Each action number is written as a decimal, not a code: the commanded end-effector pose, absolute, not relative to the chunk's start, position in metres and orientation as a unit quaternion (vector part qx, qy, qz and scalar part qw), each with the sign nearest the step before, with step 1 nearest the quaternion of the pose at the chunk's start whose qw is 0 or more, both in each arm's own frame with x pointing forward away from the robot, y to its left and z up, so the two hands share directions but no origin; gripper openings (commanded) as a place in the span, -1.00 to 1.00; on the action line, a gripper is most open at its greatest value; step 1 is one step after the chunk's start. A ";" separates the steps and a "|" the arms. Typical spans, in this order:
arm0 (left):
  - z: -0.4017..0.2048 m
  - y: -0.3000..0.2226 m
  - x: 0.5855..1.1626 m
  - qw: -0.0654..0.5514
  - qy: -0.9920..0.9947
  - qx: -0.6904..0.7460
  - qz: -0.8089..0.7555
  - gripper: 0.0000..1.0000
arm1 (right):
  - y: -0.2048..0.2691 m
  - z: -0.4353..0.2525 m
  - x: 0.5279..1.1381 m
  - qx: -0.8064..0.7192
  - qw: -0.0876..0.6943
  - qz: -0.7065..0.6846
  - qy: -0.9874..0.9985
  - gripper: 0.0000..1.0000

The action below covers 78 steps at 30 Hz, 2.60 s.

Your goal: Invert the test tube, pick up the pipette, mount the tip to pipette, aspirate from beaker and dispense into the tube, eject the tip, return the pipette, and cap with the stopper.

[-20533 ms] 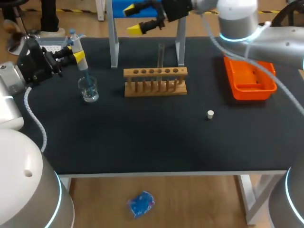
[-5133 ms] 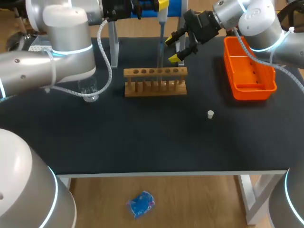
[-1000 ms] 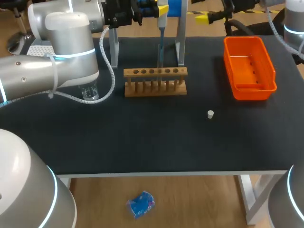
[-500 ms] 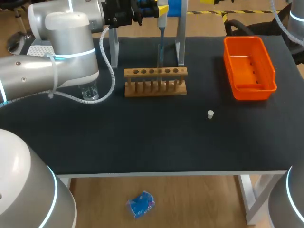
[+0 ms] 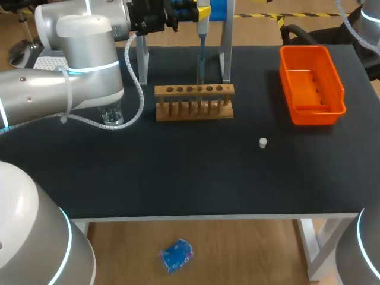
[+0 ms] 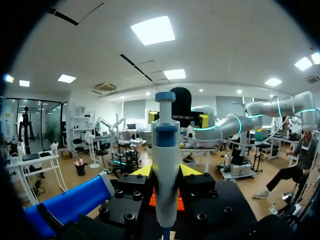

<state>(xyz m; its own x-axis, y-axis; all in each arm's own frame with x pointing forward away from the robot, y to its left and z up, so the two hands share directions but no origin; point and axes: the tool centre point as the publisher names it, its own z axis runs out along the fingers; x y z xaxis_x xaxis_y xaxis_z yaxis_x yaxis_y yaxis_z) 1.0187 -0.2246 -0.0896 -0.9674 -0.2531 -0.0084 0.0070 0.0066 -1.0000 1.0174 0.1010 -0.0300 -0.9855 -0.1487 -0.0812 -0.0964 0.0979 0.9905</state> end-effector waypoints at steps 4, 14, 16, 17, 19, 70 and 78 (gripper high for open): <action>-0.090 -0.225 1.018 0.095 0.703 -0.088 -0.700 -1.00 | 0.128 -0.005 1.030 0.110 0.039 -0.684 -0.720 -0.79; -0.090 -0.225 1.018 0.095 0.703 -0.088 -0.700 -1.00 | 0.166 0.019 1.031 0.128 0.076 -0.703 -0.696 -1.00; -0.090 -0.225 1.018 0.095 0.703 -0.088 -0.700 -1.00 | 0.173 0.021 1.030 0.129 0.088 -0.703 -0.694 -1.00; -0.090 -0.225 1.018 0.095 0.703 -0.088 -0.700 -1.00 | 0.176 0.022 1.029 0.130 0.091 -0.703 -0.694 -1.00; -0.090 -0.225 1.018 0.095 0.703 -0.088 -0.700 -1.00 | 0.182 0.022 1.027 0.128 0.099 -0.700 -0.695 -1.00; -0.090 -0.225 1.018 0.095 0.703 -0.088 -0.700 -1.00 | 0.207 -0.011 1.018 0.118 0.146 -0.693 -0.697 -1.00; -0.090 -0.225 1.018 0.095 0.703 -0.088 -0.700 -1.00 | 0.208 -0.012 1.017 0.118 0.152 -0.690 -0.698 -1.00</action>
<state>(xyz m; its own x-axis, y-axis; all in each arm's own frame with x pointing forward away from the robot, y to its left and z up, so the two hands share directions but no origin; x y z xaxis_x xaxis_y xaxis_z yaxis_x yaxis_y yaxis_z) 1.0183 -0.2245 -0.0918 -0.9674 -0.2532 -0.0078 0.0059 0.0082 -0.9999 1.0140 0.2083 -0.0093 -0.9296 -0.3655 0.0482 0.0455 0.0159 0.9988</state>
